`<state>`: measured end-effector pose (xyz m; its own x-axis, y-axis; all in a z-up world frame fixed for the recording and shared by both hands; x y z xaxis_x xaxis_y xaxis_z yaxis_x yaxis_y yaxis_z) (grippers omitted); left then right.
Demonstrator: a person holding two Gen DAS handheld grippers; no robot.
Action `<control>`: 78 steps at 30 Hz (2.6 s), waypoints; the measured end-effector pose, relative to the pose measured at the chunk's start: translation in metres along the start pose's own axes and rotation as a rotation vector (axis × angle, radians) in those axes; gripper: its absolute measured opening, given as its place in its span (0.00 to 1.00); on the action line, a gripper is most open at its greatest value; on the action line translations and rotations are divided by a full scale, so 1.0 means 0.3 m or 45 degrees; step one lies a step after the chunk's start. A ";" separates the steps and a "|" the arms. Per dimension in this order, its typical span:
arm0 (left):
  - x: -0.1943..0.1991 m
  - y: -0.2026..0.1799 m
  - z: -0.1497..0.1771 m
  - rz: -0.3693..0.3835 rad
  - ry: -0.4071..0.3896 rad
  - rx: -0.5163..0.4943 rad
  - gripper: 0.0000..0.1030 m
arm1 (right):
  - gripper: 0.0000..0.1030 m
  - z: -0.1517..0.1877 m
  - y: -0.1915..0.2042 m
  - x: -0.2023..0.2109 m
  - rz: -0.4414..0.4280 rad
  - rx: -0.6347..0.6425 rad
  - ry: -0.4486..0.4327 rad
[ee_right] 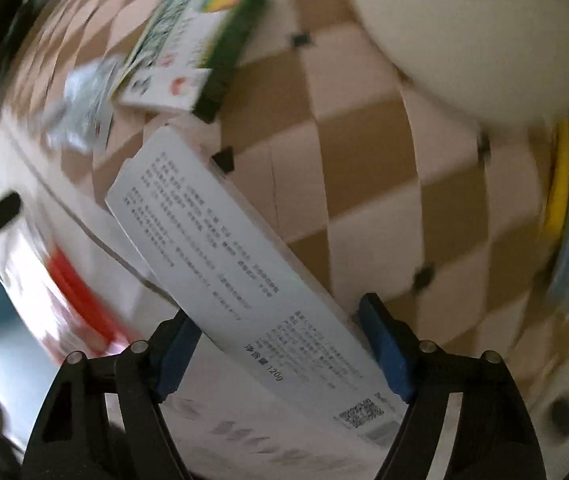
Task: Collect trash
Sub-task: 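Grasp the white tissue packet with the left tool while the right tool grasps the white box, then carry packet and white box down over the bin and release both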
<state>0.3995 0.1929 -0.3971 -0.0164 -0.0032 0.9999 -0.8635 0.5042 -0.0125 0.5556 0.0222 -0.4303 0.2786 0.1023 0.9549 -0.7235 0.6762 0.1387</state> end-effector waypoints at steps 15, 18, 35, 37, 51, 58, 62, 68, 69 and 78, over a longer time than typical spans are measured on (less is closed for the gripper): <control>-0.083 -0.155 -0.169 0.000 -0.037 -0.099 0.06 | 0.62 0.037 0.034 0.052 0.053 -0.048 -0.156; -0.074 -0.159 -0.163 0.004 -0.042 -0.117 0.00 | 0.59 0.059 0.052 0.067 0.042 -0.069 -0.198; 0.445 0.093 0.068 0.089 -0.458 -0.127 0.00 | 0.56 0.268 0.075 0.321 -0.139 -0.142 -0.440; 0.483 0.178 0.101 0.105 -0.493 -0.121 0.00 | 0.56 0.303 0.089 0.358 -0.154 -0.129 -0.478; 0.555 0.886 0.624 0.183 -0.512 -0.027 0.00 | 0.56 0.783 0.703 0.315 -0.292 0.024 -0.599; 0.237 1.193 0.791 0.181 -0.250 0.119 0.00 | 0.56 1.000 1.042 0.015 -0.334 0.138 -0.389; -0.025 1.286 0.844 0.196 -0.083 0.209 0.00 | 0.55 1.036 1.158 -0.234 -0.331 0.164 -0.219; -0.539 1.367 0.869 0.260 0.152 0.331 0.00 | 0.55 0.996 1.255 -0.727 -0.253 0.167 0.020; -0.607 1.379 0.872 0.271 0.176 0.344 0.00 | 0.55 0.983 1.261 -0.810 -0.244 0.162 0.052; -1.264 1.420 0.822 0.295 0.355 0.378 0.00 | 0.55 0.788 1.282 -1.458 -0.182 0.084 0.221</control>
<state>-0.0864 0.1961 -0.7844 -0.1249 0.3332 0.9346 -0.9607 0.1949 -0.1979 0.0062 0.0651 -0.7325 0.4815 0.1364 0.8658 -0.7072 0.6440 0.2918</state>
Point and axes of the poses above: each gripper's, at about its wrist camera, not at the fingertips, and x roughly against the way its jaws point, y to its left, z to its underside, the point moved 3 cm from there along -x, roughly the way its jaws point, and after that the axes turned 8 degrees about y, right-handed, at the moved point
